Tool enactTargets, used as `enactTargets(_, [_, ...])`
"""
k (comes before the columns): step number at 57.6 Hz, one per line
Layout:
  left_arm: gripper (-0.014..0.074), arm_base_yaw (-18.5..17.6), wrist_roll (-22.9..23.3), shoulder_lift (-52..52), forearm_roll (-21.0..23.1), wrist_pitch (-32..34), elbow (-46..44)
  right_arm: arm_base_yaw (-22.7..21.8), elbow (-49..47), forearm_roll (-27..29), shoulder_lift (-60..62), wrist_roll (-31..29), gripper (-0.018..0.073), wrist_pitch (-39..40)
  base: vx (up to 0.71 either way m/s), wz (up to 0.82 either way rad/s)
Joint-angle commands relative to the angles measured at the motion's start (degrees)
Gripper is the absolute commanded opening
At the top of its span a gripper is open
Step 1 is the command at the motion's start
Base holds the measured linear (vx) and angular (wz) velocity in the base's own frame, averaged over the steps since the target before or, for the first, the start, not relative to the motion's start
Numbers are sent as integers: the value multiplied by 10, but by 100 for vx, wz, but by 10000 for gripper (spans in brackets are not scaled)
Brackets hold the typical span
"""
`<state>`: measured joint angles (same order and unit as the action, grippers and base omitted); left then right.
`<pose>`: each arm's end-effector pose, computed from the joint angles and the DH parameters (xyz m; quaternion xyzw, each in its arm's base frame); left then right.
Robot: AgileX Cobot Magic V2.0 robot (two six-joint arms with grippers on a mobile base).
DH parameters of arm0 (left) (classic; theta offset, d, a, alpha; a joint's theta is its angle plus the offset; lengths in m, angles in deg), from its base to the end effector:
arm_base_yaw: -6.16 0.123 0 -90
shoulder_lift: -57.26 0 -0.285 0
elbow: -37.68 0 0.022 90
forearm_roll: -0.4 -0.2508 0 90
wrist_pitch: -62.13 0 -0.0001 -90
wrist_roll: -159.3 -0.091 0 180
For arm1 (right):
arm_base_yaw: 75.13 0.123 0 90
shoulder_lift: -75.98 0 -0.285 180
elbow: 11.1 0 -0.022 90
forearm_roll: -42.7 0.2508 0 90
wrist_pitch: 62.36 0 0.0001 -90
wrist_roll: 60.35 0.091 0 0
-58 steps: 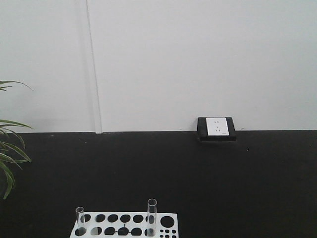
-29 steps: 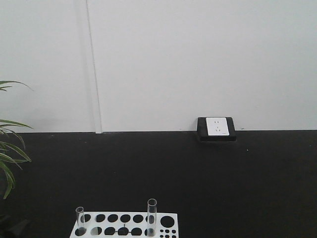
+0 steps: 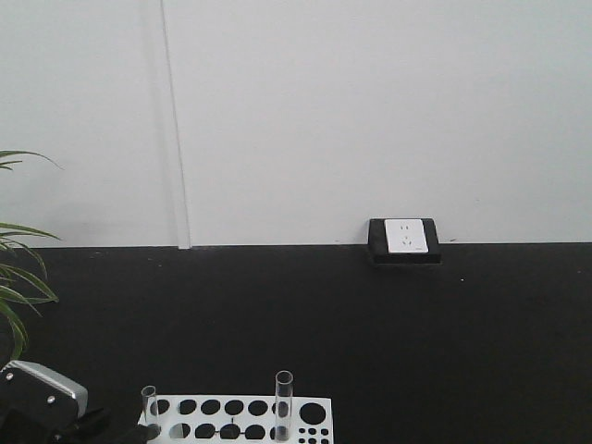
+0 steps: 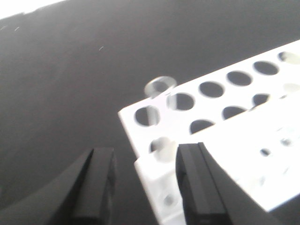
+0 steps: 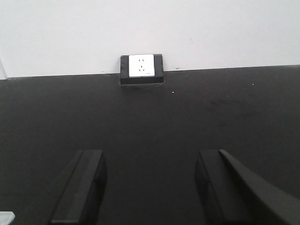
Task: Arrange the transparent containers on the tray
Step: 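Lower the left gripper around the clear glass tube in the rack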
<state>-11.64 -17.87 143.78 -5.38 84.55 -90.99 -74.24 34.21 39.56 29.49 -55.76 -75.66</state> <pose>0.2363 -0.0795 0.1970 0.1592 0.8307 -0.0870 0.5264 0.1430 0.0011 0.3200 0.0083 0.7937 0.0079 0.6082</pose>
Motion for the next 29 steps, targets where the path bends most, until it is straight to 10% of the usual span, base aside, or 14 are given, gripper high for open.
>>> enactTargets(1, [437, -8, 6, 4, 3, 96, -15, -3, -18, -1, -3, -3, 488, 47, 0, 0])
enactTargets(29, [437, -8, 66, 103, 20, 268, -18, -3, -18, -3, -3, -3, 488, 28, 0, 0])
